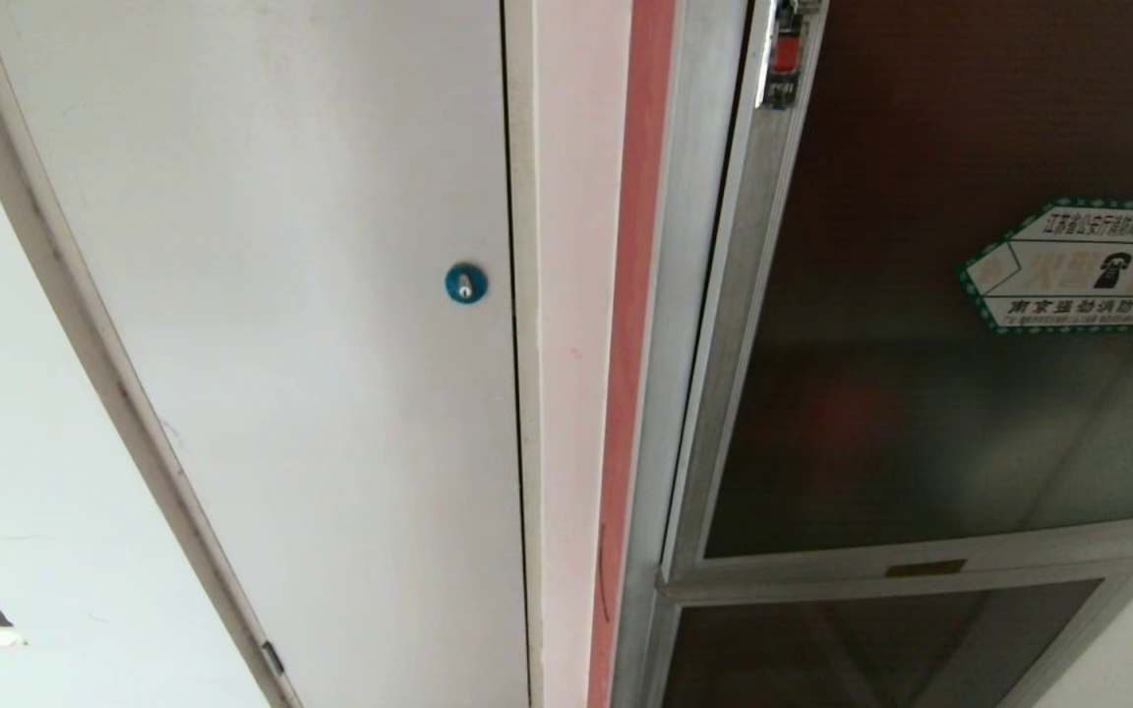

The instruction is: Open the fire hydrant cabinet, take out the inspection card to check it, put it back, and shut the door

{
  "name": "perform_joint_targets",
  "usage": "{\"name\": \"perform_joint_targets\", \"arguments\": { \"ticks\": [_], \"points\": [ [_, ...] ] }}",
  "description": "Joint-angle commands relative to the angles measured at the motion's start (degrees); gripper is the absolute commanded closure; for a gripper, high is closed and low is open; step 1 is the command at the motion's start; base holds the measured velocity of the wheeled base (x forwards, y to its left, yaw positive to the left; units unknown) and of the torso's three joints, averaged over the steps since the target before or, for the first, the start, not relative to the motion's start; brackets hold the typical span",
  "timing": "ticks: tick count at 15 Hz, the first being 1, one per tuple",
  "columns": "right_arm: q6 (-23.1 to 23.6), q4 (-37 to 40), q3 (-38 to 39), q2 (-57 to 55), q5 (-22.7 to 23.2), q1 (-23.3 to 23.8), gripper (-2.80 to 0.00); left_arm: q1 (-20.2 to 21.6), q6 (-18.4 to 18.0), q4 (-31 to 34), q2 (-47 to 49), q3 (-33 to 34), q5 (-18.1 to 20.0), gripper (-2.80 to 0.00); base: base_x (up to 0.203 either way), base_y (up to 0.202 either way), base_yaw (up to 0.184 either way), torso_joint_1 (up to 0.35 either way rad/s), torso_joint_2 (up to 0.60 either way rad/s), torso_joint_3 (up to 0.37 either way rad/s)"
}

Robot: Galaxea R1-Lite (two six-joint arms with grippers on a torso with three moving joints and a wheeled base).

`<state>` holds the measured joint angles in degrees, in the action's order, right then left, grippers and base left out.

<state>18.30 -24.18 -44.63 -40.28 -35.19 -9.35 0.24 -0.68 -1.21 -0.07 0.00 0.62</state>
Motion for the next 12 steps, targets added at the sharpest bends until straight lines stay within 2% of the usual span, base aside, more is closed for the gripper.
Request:
{"name": "perform_joint_targets", "arguments": {
  "ticks": [1, 5, 8, 10, 12],
  "points": [
    [0.15, 4.56, -0.38, 7.33, -0.08, 4.48, 0.0, 0.02, -0.02, -0.02, 0.07, 0.44, 0.0, 0.0, 0.0, 0.0, 0.0, 0.0, 0.0, 0.0],
    [0.1, 15.48, -0.13, 16.89, 0.71, 8.5, 0.0, 0.02, -0.02, -0.02, 0.07, 0.44, 0.0, 0.0, 0.0, 0.0, 0.0, 0.0, 0.0, 0.0],
    [-0.29, 25.32, 0.91, 24.77, 4.49, 9.15, 0.0, 0.02, -0.02, -0.02, 0.07, 0.44, 0.0, 0.0, 0.0, 0.0, 0.0, 0.0, 0.0, 0.0],
    [-1.33, 29.31, 5.11, 30.49, 12.16, 9.04, 0.0, 0.02, -0.02, -0.06, 0.07, 0.44, 0.0, 0.0, 0.0, 0.0, 0.0, 0.0, 0.0, 0.0],
    [-2.47, 32.7, 13.04, 36.08, 21.2, 9.02, 0.0, 0.02, -0.02, -0.1, 0.07, 0.44, 0.0, 0.0, 0.0, 0.0, 0.0, 0.0, 0.0, 0.0]
  ]
}}
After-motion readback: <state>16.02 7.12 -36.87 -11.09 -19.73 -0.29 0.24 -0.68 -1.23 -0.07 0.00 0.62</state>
